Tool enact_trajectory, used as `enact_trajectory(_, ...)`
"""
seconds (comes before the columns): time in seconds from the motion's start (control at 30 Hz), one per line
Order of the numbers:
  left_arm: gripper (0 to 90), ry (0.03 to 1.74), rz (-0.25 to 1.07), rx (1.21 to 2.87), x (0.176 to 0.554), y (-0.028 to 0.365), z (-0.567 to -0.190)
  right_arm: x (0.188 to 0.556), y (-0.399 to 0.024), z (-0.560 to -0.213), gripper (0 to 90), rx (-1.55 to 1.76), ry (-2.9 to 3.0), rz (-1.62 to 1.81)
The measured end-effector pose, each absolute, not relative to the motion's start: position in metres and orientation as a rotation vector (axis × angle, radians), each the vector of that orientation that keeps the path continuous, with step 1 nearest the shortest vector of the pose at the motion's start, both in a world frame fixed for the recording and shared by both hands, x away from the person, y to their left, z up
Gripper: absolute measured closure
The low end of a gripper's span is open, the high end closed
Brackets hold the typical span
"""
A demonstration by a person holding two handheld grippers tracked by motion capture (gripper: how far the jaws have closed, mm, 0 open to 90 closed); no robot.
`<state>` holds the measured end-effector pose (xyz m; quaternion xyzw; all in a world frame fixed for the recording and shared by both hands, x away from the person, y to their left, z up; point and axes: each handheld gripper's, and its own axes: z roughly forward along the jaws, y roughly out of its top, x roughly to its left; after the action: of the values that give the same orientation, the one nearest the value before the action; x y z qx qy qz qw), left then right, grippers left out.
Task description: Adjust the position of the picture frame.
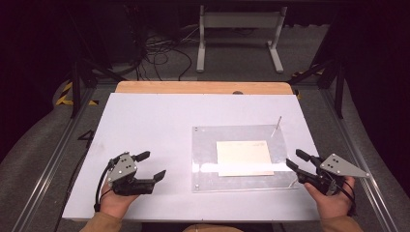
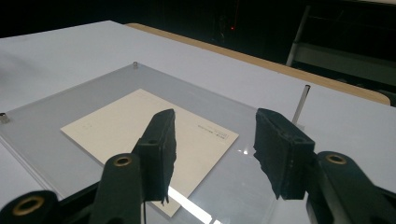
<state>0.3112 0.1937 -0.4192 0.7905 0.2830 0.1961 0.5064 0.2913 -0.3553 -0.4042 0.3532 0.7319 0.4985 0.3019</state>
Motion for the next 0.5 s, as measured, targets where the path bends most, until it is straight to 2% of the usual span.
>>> enact_trajectory(0.5,18.5,0.684,0.464,1.874,0.3155,0.1959,-0.4159,0.292,-0.3531,-0.4001,51.8,0.92,1.938,1.323)
